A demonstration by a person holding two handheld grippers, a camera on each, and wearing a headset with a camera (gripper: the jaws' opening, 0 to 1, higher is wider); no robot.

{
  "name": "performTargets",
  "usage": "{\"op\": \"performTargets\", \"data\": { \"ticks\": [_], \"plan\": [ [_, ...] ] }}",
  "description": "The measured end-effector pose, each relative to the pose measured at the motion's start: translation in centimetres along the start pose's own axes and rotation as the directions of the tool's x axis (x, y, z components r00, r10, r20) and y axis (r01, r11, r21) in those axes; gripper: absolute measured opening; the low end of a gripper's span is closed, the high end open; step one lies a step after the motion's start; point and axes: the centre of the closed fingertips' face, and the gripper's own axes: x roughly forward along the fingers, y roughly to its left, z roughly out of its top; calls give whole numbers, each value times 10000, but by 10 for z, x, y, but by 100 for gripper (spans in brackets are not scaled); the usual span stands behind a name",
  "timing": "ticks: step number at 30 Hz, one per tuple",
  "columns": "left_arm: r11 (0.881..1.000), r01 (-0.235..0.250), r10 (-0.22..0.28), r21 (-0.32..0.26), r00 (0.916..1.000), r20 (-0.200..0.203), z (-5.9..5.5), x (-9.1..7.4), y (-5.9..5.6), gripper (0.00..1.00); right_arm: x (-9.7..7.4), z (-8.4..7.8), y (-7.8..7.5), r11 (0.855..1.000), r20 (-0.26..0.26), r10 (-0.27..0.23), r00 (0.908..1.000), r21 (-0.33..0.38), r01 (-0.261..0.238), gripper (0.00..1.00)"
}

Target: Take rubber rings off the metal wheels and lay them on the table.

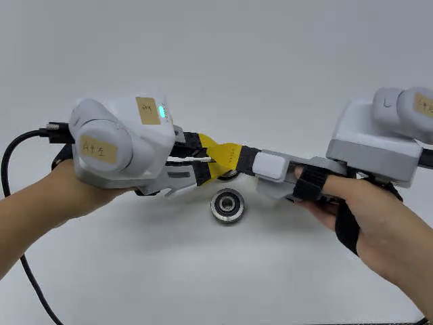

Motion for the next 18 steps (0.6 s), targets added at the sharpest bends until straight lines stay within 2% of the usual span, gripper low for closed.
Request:
{"op": "performTargets", "data": {
  "ticks": [18],
  "plan": [
    [10000,7,-7,26,10000,-17,1,0,0,12,-1,-4,3,10000,-223,6,9998,-13,-6,50]
  ]
}}
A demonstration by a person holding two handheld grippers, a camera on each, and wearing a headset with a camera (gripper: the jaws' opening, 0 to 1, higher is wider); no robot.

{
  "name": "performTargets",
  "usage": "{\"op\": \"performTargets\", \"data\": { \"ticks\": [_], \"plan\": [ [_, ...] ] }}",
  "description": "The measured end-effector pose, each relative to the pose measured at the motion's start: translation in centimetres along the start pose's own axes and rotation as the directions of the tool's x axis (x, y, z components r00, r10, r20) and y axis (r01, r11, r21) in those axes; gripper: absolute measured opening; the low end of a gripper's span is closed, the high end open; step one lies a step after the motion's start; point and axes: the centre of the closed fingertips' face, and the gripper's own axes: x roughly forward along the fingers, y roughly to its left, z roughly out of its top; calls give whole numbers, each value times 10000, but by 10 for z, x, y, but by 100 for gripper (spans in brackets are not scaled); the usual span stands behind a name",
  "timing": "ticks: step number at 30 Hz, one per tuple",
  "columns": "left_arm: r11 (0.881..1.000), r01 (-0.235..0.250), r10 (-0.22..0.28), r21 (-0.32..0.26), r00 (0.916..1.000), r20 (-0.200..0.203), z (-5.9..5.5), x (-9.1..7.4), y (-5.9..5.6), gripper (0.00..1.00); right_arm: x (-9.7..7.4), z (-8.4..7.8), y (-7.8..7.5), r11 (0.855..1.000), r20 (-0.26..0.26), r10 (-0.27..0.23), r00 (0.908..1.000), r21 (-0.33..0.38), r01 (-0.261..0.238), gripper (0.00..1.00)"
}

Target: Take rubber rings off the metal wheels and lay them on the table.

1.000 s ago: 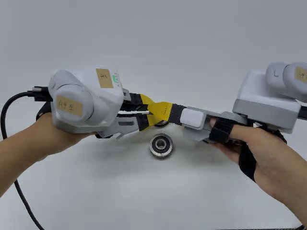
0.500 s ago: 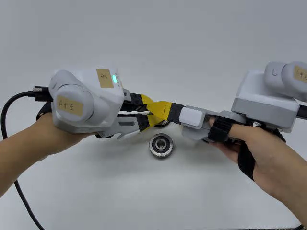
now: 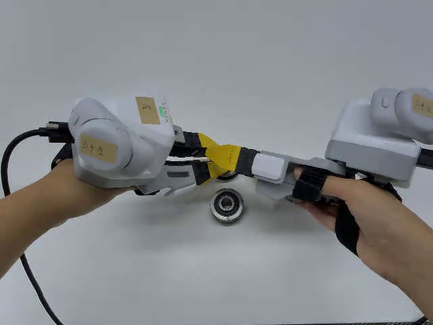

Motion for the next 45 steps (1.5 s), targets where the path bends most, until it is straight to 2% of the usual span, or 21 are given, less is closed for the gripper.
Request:
{"op": "performTargets", "data": {
  "ticks": [2,4,7,23,26,32,36,41,45],
  "plan": [
    [10000,3,-3,0,10000,2,0,0,0,12,1,-7,2,9999,-360,121,9993,87,-118,50],
    [10000,3,-3,7,10000,-6,0,0,0,12,1,-4,1,10000,-241,39,9997,-48,-41,49],
    [10000,-6,6,13,10000,-14,0,0,0,12,0,-1,1,9999,-52,58,10000,149,-57,49],
    [10000,-24,24,1,10000,-34,-1,-1,0,12,-4,-1,0,9999,22,-58,10000,-123,58,45],
    [10000,-27,27,-2,10000,-38,-1,-1,0,12,-3,-1,-5,9998,35,-180,9998,-120,181,40],
    [10000,-25,25,-6,10000,-32,-2,-1,0,12,-4,0,-23,9970,156,-508,9986,596,498,21],
    [10000,-21,21,-6,10000,-26,-2,-1,1,12,-4,0,-28,9957,84,-640,9979,680,633,12],
    [10000,-26,26,-4,10000,3,-1,0,1,12,-4,-1,-33,9939,51,-751,9972,812,745,6],
    [10000,-24,24,-8,10000,26,-1,0,1,12,-4,0,-32,9937,37,-708,9975,879,702,5]
  ]
}}
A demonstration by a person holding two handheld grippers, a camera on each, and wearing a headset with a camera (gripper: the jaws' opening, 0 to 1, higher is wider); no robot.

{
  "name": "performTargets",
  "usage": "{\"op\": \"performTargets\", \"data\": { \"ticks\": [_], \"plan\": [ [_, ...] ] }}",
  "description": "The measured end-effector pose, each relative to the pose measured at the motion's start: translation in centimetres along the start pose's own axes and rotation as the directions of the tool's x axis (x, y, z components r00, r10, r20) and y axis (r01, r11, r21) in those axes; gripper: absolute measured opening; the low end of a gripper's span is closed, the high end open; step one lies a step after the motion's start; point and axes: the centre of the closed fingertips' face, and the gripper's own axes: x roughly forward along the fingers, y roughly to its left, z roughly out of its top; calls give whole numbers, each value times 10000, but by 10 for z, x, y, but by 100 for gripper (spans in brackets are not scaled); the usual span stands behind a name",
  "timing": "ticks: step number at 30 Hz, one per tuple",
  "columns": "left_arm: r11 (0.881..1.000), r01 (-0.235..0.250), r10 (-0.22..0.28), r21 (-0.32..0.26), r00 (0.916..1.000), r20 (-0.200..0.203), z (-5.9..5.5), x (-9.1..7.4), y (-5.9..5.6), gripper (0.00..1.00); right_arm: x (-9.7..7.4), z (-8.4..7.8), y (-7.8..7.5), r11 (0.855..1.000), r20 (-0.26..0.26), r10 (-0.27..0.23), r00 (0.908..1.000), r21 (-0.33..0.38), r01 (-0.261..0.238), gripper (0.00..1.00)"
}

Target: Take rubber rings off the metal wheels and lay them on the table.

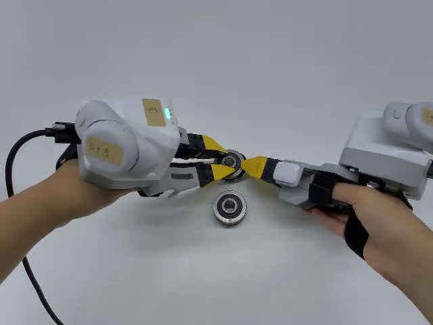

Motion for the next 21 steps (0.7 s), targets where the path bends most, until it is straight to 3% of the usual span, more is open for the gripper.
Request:
{"op": "performTargets", "data": {
  "ticks": [6,14,21],
  "plan": [
    [10000,-5,5,2,10000,9,0,0,0,12,0,1,0,9998,4,-116,9999,-147,116,5],
    [10000,-26,26,-19,10000,17,0,0,0,12,-1,0,2,9943,-47,-543,9985,-920,537,5],
    [10000,-22,22,-22,10000,20,1,0,0,12,-1,-1,5,9949,79,-389,9992,-931,395,9]
  ]
}}
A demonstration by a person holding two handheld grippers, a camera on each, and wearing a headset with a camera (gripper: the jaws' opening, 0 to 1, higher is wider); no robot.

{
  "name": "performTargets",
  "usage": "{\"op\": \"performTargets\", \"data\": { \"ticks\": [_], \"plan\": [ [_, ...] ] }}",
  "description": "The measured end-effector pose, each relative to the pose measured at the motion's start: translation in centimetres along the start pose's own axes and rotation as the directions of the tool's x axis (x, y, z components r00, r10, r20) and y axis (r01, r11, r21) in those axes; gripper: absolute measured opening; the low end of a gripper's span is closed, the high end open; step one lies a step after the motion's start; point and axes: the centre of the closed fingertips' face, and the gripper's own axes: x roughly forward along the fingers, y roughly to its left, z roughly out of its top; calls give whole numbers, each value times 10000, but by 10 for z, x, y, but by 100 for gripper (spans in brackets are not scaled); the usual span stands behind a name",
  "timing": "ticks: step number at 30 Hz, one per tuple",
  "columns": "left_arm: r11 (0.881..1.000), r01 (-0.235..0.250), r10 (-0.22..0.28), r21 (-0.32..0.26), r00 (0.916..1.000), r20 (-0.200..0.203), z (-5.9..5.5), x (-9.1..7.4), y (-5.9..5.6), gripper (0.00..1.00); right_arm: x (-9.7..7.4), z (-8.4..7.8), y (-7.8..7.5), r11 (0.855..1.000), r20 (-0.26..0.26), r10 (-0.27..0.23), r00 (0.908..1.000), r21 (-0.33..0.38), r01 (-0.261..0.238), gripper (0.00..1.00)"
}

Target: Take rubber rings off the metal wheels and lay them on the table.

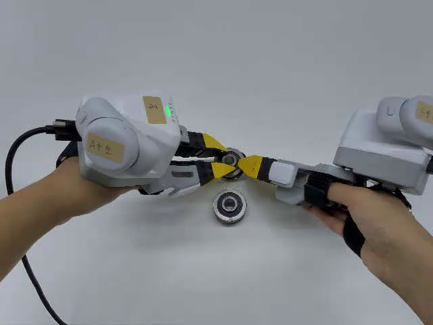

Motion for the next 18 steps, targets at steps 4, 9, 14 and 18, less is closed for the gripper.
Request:
{"op": "performTargets", "data": {
  "ticks": [4,9,14,18],
  "plan": [
    [10000,-2,2,-7,10000,-6,0,0,0,12,0,0,2,10000,30,82,10000,30,-82,11],
    [10000,-4,4,-14,10000,-11,0,0,0,12,0,0,5,9998,84,168,9998,46,-168,14],
    [10000,-5,5,-18,10000,-11,0,0,-1,12,2,3,7,9997,192,225,9996,-5,-225,17],
    [10000,-8,8,-20,10000,-10,0,0,0,12,1,3,9,9997,224,242,9995,-80,-240,20]
  ]
}}
